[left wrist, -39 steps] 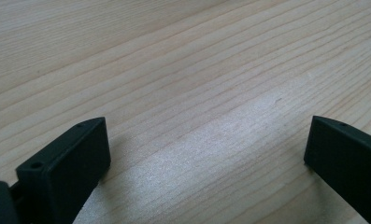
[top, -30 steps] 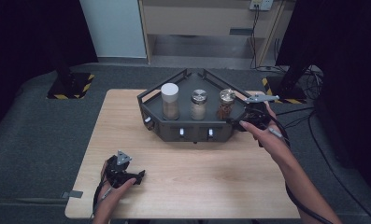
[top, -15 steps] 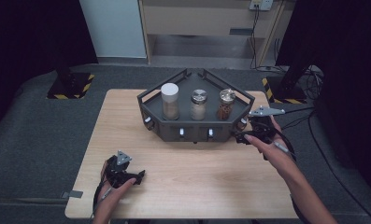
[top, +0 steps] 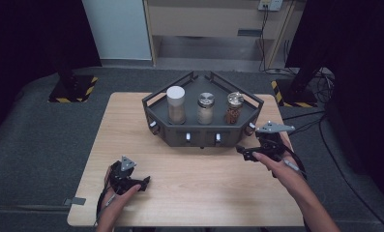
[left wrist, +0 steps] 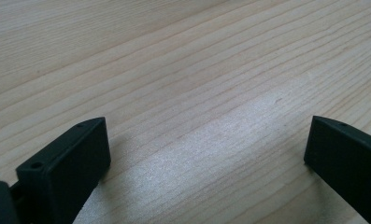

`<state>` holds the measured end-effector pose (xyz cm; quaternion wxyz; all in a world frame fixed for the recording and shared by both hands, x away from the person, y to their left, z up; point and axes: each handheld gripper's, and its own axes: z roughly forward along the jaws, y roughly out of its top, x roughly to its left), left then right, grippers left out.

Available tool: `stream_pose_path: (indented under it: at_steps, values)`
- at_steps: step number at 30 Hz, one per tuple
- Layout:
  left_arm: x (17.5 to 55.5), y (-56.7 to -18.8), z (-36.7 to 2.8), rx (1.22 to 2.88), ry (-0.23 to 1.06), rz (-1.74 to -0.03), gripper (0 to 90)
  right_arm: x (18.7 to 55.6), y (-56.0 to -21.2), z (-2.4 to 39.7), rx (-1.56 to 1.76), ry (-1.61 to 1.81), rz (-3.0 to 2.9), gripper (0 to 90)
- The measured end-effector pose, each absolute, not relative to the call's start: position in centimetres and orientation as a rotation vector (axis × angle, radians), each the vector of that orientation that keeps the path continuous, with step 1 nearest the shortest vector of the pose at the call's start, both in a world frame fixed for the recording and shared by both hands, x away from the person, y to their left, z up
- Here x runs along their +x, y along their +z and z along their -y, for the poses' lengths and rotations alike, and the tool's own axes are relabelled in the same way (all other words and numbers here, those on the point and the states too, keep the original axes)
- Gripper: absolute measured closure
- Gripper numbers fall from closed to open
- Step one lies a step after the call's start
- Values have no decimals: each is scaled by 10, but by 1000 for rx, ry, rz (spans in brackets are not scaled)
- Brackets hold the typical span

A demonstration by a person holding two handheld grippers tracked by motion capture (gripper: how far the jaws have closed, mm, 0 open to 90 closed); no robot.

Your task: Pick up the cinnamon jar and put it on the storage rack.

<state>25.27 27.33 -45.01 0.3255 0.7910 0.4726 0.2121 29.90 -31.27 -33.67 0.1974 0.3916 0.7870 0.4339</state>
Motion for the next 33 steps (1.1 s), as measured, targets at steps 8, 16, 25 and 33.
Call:
stream_pose_path:
  at_steps: [8, 16, 25, 33]
  values:
    - [253, -450, -273, 2073, 556, -1239, 0, 290, -351, 306, 1088, 1198, -2236, 59]
    - [253, -450, -273, 2074, 556, -1239, 0, 281, -365, 298, 1082, 1226, -2267, 59]
    - [253, -450, -273, 2074, 556, -1239, 0, 277, -384, 288, 1080, 1221, -2306, 59]
    - [253, -450, -273, 2074, 556, -1239, 0, 274, -402, 278, 1081, 1202, -2329, 59]
